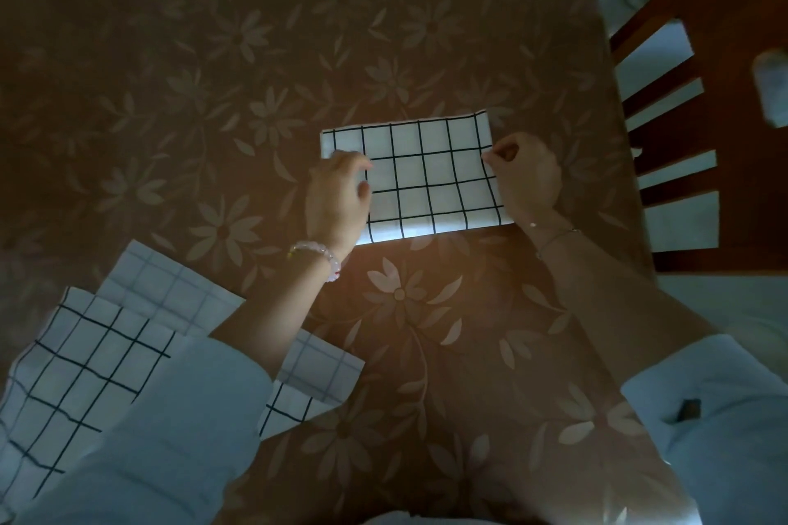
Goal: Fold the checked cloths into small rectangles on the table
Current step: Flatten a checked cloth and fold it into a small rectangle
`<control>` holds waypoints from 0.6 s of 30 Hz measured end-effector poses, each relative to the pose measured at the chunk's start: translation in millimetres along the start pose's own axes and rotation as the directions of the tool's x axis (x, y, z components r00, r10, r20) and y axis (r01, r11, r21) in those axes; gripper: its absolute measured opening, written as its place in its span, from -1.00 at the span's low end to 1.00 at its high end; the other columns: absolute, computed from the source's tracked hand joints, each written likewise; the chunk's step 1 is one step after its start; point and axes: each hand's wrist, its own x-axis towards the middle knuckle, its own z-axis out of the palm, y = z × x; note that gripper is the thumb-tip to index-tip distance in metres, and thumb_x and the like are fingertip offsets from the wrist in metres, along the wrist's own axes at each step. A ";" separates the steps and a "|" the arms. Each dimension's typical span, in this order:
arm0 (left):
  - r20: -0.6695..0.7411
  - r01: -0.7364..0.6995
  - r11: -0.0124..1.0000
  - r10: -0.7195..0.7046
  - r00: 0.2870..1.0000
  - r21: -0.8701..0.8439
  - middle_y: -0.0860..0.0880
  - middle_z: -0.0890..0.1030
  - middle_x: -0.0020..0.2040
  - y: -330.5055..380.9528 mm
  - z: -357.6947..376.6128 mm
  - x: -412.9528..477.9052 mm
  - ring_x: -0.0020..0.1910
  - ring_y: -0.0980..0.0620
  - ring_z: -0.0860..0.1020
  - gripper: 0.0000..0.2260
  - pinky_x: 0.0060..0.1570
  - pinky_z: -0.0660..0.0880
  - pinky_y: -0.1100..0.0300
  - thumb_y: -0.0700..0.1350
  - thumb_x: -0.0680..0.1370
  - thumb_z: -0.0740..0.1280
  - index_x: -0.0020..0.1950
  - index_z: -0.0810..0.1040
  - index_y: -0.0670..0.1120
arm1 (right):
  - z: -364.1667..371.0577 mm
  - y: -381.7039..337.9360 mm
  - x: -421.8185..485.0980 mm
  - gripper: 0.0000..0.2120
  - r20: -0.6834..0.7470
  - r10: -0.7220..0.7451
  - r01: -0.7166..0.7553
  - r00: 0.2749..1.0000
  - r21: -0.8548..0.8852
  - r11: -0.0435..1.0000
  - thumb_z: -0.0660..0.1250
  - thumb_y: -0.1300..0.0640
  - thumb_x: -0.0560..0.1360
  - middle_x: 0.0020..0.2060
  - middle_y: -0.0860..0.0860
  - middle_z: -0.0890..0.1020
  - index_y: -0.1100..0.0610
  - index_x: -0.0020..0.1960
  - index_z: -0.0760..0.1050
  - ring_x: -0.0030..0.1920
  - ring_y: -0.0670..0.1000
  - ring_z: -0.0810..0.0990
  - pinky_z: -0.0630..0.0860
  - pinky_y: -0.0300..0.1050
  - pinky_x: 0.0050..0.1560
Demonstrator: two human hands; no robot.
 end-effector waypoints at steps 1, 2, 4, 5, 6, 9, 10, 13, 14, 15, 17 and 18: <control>0.075 -0.073 0.997 0.073 0.994 -0.009 -0.11 0.61 0.03 4.7 2.5 0.8 0.05 -0.08 0.55 -0.82 0.05 0.48 0.10 -0.32 0.49 0.30 0.06 0.58 -0.17 | -0.5 -1.0 -0.3 -0.91 0.003 0.001 -0.001 1.000 -0.006 1.000 0.39 0.04 0.46 -0.13 -0.03 0.65 0.04 -0.09 0.60 -0.15 -0.04 0.56 0.35 -0.21 -0.22; 0.145 -0.122 0.992 0.123 0.982 -0.016 -0.09 0.61 0.05 9.2 5.8 0.7 0.07 -0.06 0.54 -0.82 0.06 0.48 0.11 -0.30 0.51 0.29 0.07 0.59 -0.17 | -0.6 -1.7 -0.7 -0.91 0.004 0.000 0.000 1.000 -0.011 1.000 0.38 0.05 0.46 -0.12 -0.03 0.65 0.04 -0.08 0.61 -0.14 -0.03 0.57 0.34 -0.22 -0.22; 0.219 -0.177 0.984 0.173 0.960 -0.001 -0.06 0.63 0.04 15.1 12.5 -2.7 0.07 -0.03 0.54 -0.83 0.03 0.49 0.13 -0.28 0.55 0.26 0.06 0.61 -0.16 | -1.1 -2.8 -0.8 -0.90 0.008 0.001 -0.001 1.000 -0.023 1.000 0.38 0.04 0.47 -0.12 -0.03 0.66 0.04 -0.07 0.62 -0.13 -0.02 0.59 0.34 -0.23 -0.22; 0.220 -0.193 0.981 0.184 0.958 0.019 -0.06 0.64 0.03 16.4 15.3 -5.8 0.05 -0.04 0.55 -0.82 -0.01 0.50 0.13 -0.28 0.55 0.25 0.05 0.62 -0.16 | -1.5 -3.1 -0.7 -0.89 0.014 0.000 0.000 1.000 -0.032 0.999 0.37 0.04 0.47 -0.11 -0.03 0.66 0.04 -0.05 0.63 -0.14 -0.02 0.58 0.34 -0.23 -0.22; 0.214 -0.204 0.978 0.190 0.958 0.042 -0.06 0.64 0.03 16.6 17.5 -8.8 0.05 -0.05 0.55 -0.82 -0.04 0.51 0.12 -0.28 0.55 0.25 0.04 0.63 -0.17 | -1.6 -2.9 -0.5 -0.88 0.020 -0.002 0.002 1.000 -0.040 0.999 0.37 0.04 0.48 -0.10 -0.02 0.66 0.04 -0.04 0.63 -0.15 -0.04 0.57 0.34 -0.23 -0.21; 0.204 -0.250 0.964 0.228 0.952 0.093 -0.08 0.62 0.07 14.6 20.4 -16.1 0.07 -0.08 0.55 -0.85 -0.02 0.52 0.08 -0.27 0.52 0.31 0.05 0.62 -0.20 | -2.4 -3.0 -0.2 -0.87 0.024 -0.020 0.021 1.000 -0.046 0.999 0.37 0.04 0.48 -0.09 -0.01 0.66 0.05 -0.03 0.62 -0.14 -0.03 0.57 0.36 -0.22 -0.20; 0.210 -0.263 0.960 0.238 0.948 0.100 -0.10 0.61 0.08 13.9 20.7 -17.8 0.08 -0.10 0.55 -0.84 0.00 0.52 0.06 -0.27 0.51 0.34 0.07 0.61 -0.21 | -2.3 -2.8 -0.1 -0.88 0.024 -0.026 0.027 0.999 -0.047 0.999 0.37 0.04 0.48 -0.09 -0.01 0.66 0.05 -0.03 0.62 -0.13 -0.01 0.58 0.37 -0.21 -0.20; 0.233 -0.281 0.953 0.250 0.940 0.115 -0.11 0.59 0.12 11.7 21.8 -22.2 0.11 -0.13 0.54 -0.76 0.06 0.51 0.01 -0.20 0.46 0.41 0.10 0.59 -0.23 | -2.0 -2.1 0.6 -0.88 0.020 -0.027 0.028 0.999 -0.043 0.999 0.37 0.03 0.47 -0.09 0.00 0.65 0.04 -0.05 0.62 -0.10 0.02 0.59 0.39 -0.20 -0.20; 0.238 -0.288 0.951 0.254 0.937 0.117 -0.12 0.59 0.12 10.7 22.6 -23.7 0.10 -0.14 0.54 -0.74 0.07 0.50 0.01 -0.18 0.44 0.44 0.10 0.58 -0.23 | -2.6 -2.7 0.0 -0.88 0.008 -0.037 0.037 0.999 -0.047 0.998 0.36 0.03 0.48 -0.08 0.01 0.65 0.04 -0.04 0.62 -0.09 0.04 0.59 0.39 -0.20 -0.19; 0.242 -0.292 0.949 0.258 0.935 0.119 -0.12 0.59 0.11 10.1 23.5 -24.9 0.09 -0.14 0.54 -0.72 0.07 0.50 0.01 -0.16 0.43 0.45 0.10 0.57 -0.23 | -3.9 -4.2 -1.9 -0.87 -0.012 -0.056 0.055 0.998 -0.056 0.997 0.34 0.03 0.49 -0.07 0.02 0.64 0.04 -0.03 0.61 -0.08 0.04 0.58 0.40 -0.19 -0.18; 0.241 -0.300 0.946 0.265 0.934 0.123 -0.12 0.59 0.10 9.3 24.6 -26.5 0.08 -0.14 0.55 -0.69 0.06 0.49 0.01 -0.14 0.41 0.47 0.09 0.56 -0.22 | -7.1 -11.6 -12.0 -0.86 -0.048 -0.111 0.109 0.993 -0.051 0.993 0.29 0.06 0.51 -0.09 0.02 0.62 0.06 0.00 0.59 -0.09 0.04 0.56 0.39 -0.18 -0.19; 0.239 -0.301 0.945 0.266 0.934 0.125 -0.13 0.59 0.10 9.0 25.1 -26.9 0.08 -0.14 0.55 -0.68 0.06 0.49 0.00 -0.13 0.41 0.47 0.10 0.56 -0.22 | -8.1 -17.2 -20.9 -0.86 -0.054 -0.146 0.145 0.988 -0.029 0.989 0.28 0.08 0.53 -0.09 0.02 0.61 0.07 0.01 0.59 -0.10 0.03 0.55 0.38 -0.17 -0.19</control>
